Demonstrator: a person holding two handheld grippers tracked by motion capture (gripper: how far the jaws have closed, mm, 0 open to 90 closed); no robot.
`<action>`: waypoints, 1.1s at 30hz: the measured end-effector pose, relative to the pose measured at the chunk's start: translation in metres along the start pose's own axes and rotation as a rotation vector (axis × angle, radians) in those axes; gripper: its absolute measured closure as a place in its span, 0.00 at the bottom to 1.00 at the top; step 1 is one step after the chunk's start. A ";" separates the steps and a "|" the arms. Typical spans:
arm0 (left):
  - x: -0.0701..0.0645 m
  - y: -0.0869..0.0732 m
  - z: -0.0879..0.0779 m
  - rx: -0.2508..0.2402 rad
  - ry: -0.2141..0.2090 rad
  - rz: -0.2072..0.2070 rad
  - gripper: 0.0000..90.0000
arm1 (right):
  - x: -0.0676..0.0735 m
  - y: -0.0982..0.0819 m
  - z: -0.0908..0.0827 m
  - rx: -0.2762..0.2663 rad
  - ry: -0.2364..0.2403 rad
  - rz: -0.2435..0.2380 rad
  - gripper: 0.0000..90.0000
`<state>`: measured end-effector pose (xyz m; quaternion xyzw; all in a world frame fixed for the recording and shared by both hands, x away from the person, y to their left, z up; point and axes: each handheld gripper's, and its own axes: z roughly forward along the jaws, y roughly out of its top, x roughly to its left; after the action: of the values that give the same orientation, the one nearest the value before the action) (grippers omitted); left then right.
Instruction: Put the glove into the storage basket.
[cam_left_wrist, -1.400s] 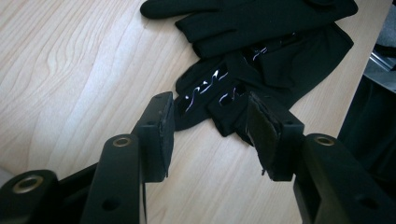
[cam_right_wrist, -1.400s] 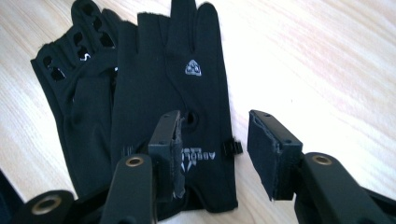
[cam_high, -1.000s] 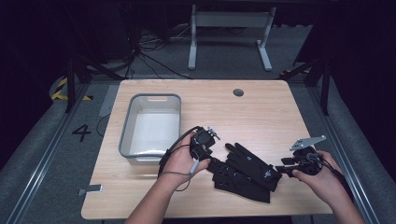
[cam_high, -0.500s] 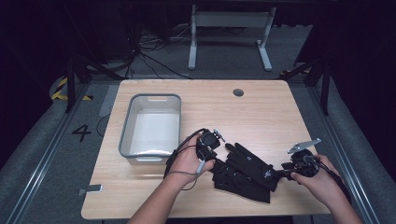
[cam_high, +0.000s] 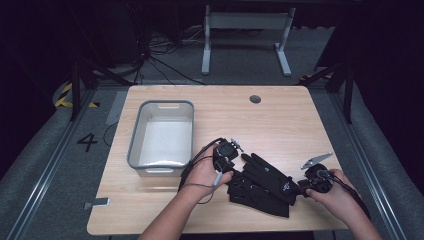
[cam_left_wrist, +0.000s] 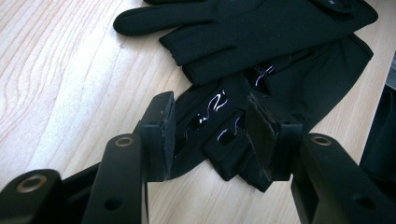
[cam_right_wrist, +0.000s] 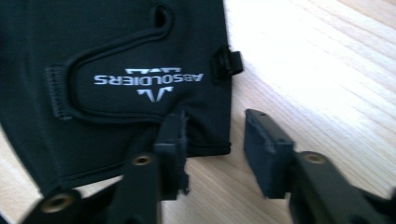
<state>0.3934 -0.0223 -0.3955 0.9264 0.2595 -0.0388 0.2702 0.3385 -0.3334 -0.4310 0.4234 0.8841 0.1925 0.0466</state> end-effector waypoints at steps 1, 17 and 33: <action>0.000 0.000 0.000 0.000 0.000 0.000 0.59 | 0.000 0.000 0.000 0.000 0.000 0.000 0.76; 0.005 0.010 0.040 0.064 -0.007 0.011 0.58 | 0.007 0.002 0.000 0.004 -0.013 -0.032 0.91; 0.005 0.020 0.056 0.101 -0.009 0.039 0.52 | 0.006 0.000 0.000 -0.016 -0.002 -0.027 0.91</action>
<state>0.4120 -0.0639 -0.4349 0.9435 0.2379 -0.0506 0.2251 0.3346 -0.3292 -0.4309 0.4110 0.8882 0.1983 0.0536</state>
